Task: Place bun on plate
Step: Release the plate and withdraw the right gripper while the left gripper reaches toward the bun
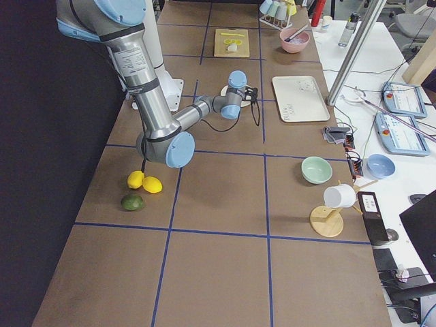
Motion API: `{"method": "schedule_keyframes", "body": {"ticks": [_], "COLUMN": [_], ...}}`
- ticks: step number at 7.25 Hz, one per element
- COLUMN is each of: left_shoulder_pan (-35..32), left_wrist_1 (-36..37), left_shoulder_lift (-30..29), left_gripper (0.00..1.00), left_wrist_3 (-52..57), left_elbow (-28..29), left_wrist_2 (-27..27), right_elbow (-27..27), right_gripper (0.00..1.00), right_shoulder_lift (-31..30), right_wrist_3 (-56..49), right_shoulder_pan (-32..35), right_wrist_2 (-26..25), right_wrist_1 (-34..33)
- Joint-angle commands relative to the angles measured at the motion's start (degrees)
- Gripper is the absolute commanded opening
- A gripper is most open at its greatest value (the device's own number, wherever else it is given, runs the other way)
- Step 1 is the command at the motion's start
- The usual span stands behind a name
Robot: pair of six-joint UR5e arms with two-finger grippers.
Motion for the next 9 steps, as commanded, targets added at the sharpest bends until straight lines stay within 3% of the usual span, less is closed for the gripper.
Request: {"method": "schedule_keyframes", "body": {"ticks": [1, 2, 3, 4, 5, 6, 9], "left_shoulder_pan": [10.2, 17.2, 20.3, 25.0, 30.3, 33.5, 37.4], "left_wrist_1": [-11.1, -17.7, -23.9, -28.0, -29.5, -30.9, -30.8], "left_shoulder_lift": [-0.3, -0.3, -0.4, -3.5, -4.7, -5.5, -6.3], "left_gripper": [1.00, 1.00, 1.00, 1.00, 1.00, 1.00, 1.00], "left_wrist_3": [-16.2, -21.9, -25.2, -31.7, -37.8, -40.5, -43.3], "left_elbow": [0.1, 0.6, 2.4, 4.5, 4.7, 5.0, 5.0], "left_wrist_2": [0.2, 0.6, 0.7, 2.7, 9.2, 12.4, 15.1], "right_elbow": [5.3, 5.6, 6.2, 6.2, 6.2, 6.5, 7.0], "right_gripper": [1.00, 1.00, 1.00, 1.00, 1.00, 1.00, 1.00], "right_shoulder_lift": [-7.4, -10.0, -13.1, -16.7, -19.7, -21.3, -22.6], "right_wrist_3": [-0.2, -1.0, -2.7, -11.5, -20.3, -29.6, -61.1], "right_shoulder_pan": [11.9, 17.7, 20.6, 22.9, 24.8, 27.1, 36.1], "right_wrist_2": [11.2, 15.3, 15.7, 15.7, 15.7, 15.7, 14.4], "right_wrist_1": [0.1, 0.2, 0.2, 0.0, -1.8, -6.7, -25.4]}}
